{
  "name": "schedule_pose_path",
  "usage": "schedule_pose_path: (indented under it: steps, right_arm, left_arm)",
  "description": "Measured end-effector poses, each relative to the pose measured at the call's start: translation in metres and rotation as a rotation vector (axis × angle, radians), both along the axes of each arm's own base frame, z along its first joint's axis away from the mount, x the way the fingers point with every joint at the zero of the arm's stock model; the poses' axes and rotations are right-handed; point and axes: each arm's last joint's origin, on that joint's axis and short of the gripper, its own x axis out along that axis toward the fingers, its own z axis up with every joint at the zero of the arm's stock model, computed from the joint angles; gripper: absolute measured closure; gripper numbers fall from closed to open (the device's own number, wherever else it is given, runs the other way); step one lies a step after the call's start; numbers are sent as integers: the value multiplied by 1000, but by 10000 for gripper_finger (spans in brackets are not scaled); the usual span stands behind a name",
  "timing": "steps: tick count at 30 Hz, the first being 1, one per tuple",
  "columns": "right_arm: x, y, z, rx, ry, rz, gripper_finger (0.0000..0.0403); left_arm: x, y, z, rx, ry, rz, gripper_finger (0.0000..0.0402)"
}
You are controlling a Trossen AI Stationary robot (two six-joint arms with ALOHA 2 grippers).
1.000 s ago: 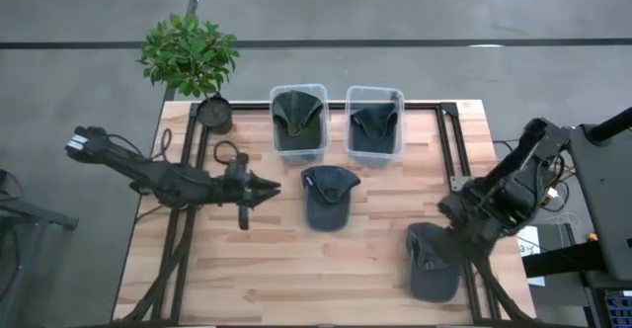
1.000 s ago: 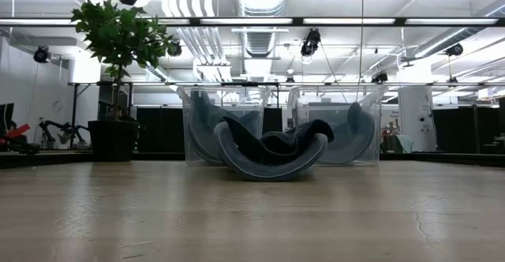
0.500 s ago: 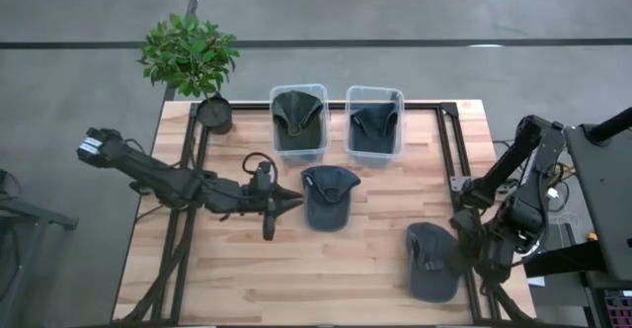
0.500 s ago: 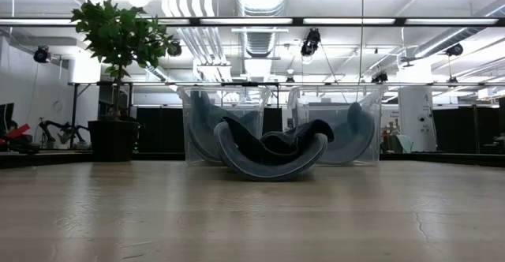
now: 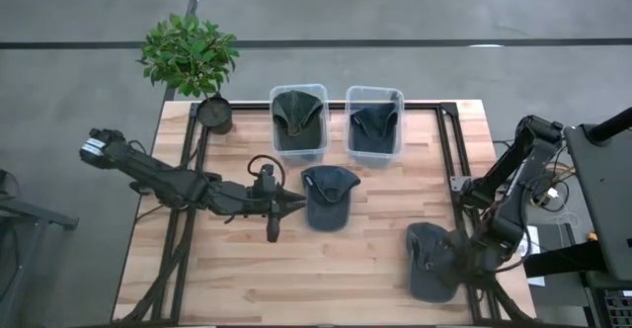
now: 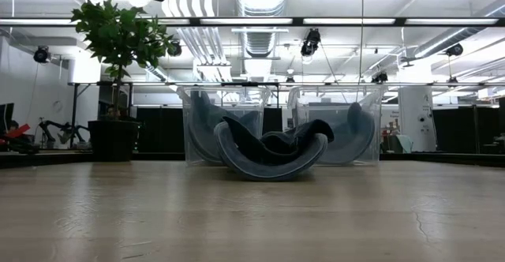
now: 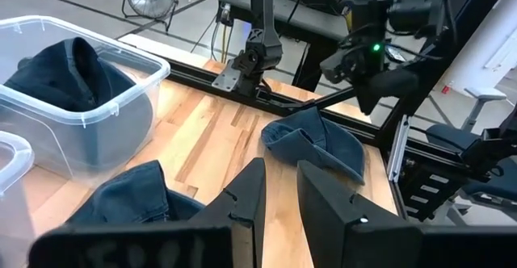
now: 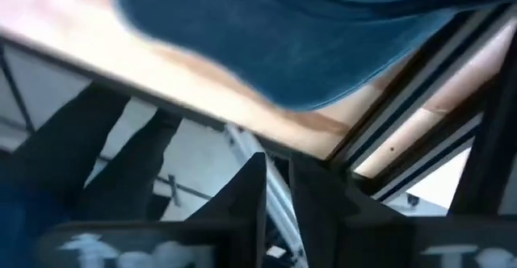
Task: Pick & Place hat
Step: Put the bottom blue cap into the right transparent bin
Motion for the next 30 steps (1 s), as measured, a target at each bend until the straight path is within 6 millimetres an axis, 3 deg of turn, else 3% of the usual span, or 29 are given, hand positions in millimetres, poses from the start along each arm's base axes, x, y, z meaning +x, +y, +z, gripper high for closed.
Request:
schedule_pose_path:
  steps: [5, 20, 30]
  right_arm:
    - [-5, -3, -14, 11, 135, -28, 327]
    - [5, -3, -28, -32, 155, -66, 271]
    - [12, 8, -50, -125, 204, -60, 238]
  left_arm:
    - [-1, 0, -2, 16, 26, -1, 335]
    - [-2, 4, -9, 59, 99, 6, 335]
    - [-1, 6, -9, 60, 100, 12, 335]
